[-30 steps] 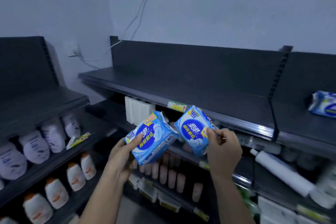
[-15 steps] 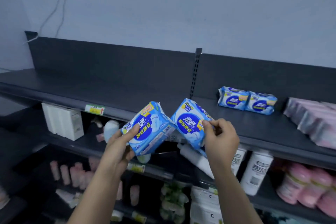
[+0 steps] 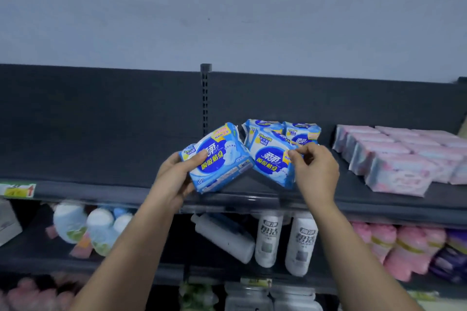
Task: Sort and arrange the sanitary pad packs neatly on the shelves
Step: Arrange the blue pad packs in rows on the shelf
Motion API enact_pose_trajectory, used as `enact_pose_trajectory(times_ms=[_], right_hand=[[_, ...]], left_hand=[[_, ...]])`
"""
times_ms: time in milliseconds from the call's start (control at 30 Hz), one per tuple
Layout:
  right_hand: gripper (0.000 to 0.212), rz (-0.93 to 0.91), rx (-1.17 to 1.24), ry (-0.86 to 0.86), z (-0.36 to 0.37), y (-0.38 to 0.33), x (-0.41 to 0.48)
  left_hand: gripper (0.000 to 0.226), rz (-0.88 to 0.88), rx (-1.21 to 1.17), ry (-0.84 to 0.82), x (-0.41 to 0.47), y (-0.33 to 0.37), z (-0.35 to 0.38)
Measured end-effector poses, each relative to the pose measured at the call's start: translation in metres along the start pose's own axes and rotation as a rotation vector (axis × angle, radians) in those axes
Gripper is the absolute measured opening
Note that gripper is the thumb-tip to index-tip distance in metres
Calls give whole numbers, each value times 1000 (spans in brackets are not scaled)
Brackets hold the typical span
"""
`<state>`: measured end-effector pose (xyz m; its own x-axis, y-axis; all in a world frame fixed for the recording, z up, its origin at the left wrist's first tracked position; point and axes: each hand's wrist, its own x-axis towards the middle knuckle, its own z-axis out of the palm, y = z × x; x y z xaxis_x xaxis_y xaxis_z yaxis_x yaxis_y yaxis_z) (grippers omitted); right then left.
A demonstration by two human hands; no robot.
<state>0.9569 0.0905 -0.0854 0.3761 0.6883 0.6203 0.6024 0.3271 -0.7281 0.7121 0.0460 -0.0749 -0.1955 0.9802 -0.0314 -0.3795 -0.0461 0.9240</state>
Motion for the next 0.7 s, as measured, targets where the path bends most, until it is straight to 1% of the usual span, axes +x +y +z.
enact_pose_trajectory(times_ms=[167, 267, 400, 467, 567, 700], right_hand=[[17, 102, -19, -34, 7, 48, 46], [18, 140, -53, -59, 10, 73, 69], [28, 166, -78, -83, 15, 97, 92], [30, 160, -95, -106, 17, 107, 100], [25, 133, -99, -148, 19, 118, 110], [13, 37, -159, -185, 20, 129, 122]], left_hand=[[37, -16, 57, -50, 59, -14, 35], [31, -11, 82, -72, 90, -21, 55], [33, -7, 159, -111, 123, -30, 76], [36, -5, 193, -118, 138, -36, 82], [45, 46, 299, -134, 155, -47, 89], [52, 157, 471, -166, 168, -66, 90]])
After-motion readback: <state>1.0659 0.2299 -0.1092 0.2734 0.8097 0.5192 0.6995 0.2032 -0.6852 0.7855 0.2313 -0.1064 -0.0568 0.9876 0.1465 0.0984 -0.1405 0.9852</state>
